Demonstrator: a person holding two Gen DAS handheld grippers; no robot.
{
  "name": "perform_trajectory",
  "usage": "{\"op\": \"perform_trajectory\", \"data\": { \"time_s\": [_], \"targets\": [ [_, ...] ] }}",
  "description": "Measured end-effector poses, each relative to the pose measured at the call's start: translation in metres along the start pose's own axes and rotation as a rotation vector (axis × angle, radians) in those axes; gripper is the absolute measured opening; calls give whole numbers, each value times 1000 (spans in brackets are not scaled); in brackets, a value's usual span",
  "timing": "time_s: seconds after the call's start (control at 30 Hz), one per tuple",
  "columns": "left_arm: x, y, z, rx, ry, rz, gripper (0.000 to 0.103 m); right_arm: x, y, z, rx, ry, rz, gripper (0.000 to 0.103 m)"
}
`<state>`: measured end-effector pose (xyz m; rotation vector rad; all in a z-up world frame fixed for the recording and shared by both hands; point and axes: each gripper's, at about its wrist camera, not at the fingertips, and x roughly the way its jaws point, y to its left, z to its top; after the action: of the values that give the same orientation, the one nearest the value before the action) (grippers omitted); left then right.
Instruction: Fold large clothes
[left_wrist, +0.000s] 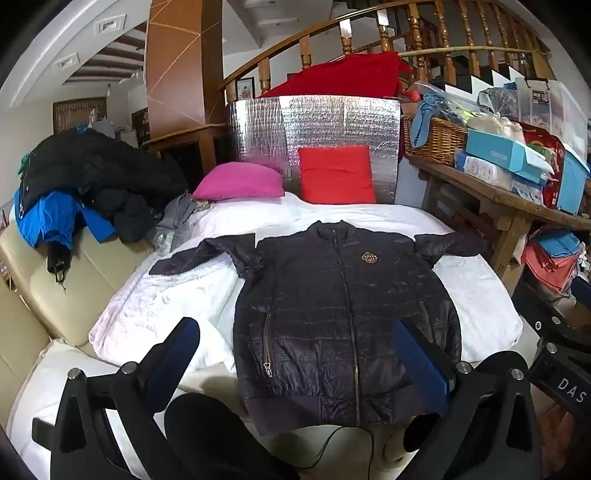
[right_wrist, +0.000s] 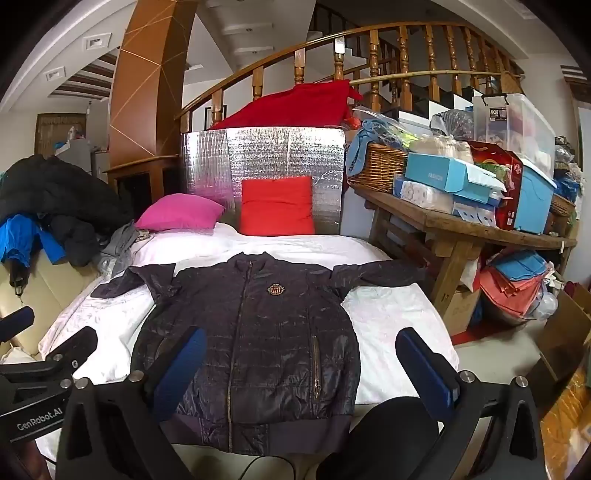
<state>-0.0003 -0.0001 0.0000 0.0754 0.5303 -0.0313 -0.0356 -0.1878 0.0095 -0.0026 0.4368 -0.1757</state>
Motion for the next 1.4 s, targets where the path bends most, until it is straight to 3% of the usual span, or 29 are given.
{"op": "perform_trajectory", "data": {
  "time_s": [0.13,0.33,1.4],
  "targets": [
    [-5,-4,-3,-8,-1,-5,103,1,0,-1,-1,5,-5,103],
    [17,11,-6,-62,63,-12,103,6,3,-2,-5,19,-8,103],
    [26,26,-17,-117,99,-22,103,22,20,-10,-41,79,-7,103]
  ]
}}
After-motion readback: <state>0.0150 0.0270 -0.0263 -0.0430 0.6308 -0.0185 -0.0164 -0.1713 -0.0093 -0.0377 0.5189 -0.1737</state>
